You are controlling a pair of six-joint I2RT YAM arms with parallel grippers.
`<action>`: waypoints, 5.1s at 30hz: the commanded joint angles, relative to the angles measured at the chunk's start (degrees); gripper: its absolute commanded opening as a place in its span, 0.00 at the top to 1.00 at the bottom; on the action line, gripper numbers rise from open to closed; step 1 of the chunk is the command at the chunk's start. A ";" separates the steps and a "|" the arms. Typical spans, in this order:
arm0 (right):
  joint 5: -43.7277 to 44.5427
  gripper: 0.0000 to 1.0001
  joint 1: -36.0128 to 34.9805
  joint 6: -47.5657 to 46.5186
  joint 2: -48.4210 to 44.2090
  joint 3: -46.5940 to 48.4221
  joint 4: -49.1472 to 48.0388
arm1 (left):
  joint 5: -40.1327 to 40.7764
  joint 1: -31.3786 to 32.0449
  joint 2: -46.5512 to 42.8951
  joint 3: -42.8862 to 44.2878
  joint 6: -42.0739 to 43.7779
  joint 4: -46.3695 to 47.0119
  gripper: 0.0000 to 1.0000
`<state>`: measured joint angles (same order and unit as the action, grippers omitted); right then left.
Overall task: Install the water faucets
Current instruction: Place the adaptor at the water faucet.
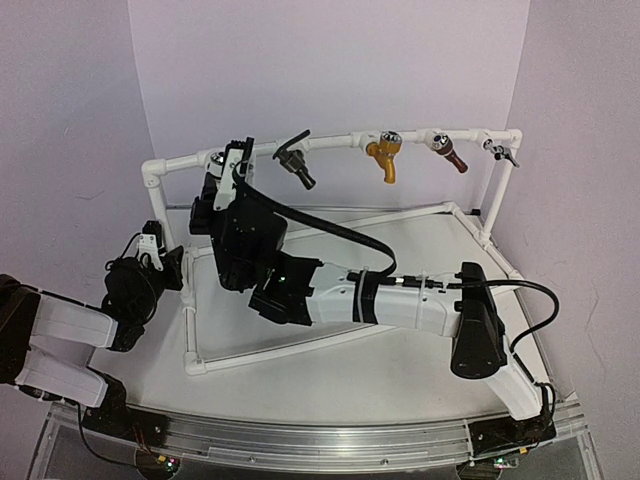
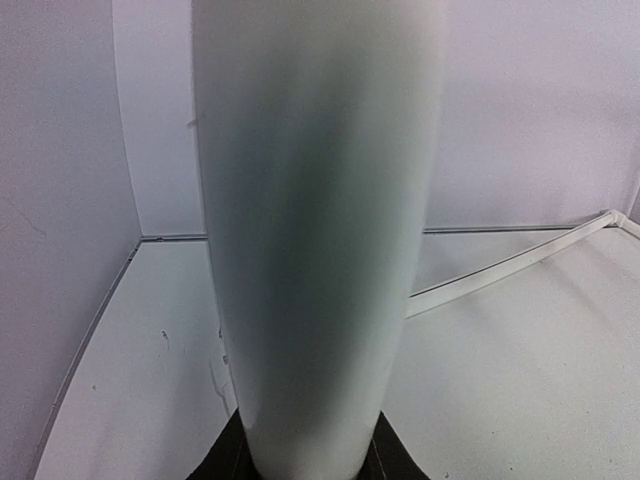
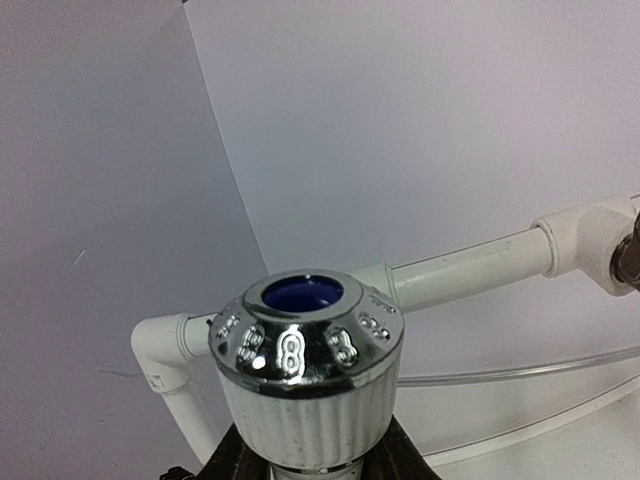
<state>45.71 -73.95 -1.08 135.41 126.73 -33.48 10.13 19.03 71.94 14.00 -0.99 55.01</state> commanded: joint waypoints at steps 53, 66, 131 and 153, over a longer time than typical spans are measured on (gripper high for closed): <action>2.26 0.92 3.46 63.23 3.05 4.66 8.69 | -4.07 2.09 -1.19 1.37 -1.29 2.04 1.00; 0.15 0.66 3.11 54.48 1.80 0.96 1.50 | -4.24 2.10 -1.10 1.55 -1.17 1.86 1.00; -16.06 0.02 -4.94 -80.32 -39.73 -49.40 18.64 | -5.00 2.51 -0.19 1.90 -1.89 1.46 1.00; -11.62 0.28 -3.59 -112.82 -20.10 -27.45 0.91 | -5.24 2.51 -0.08 1.95 -1.78 1.52 1.00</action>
<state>33.21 -78.65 -111.56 112.95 94.88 -29.01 10.72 19.97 72.01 14.52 -0.93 54.15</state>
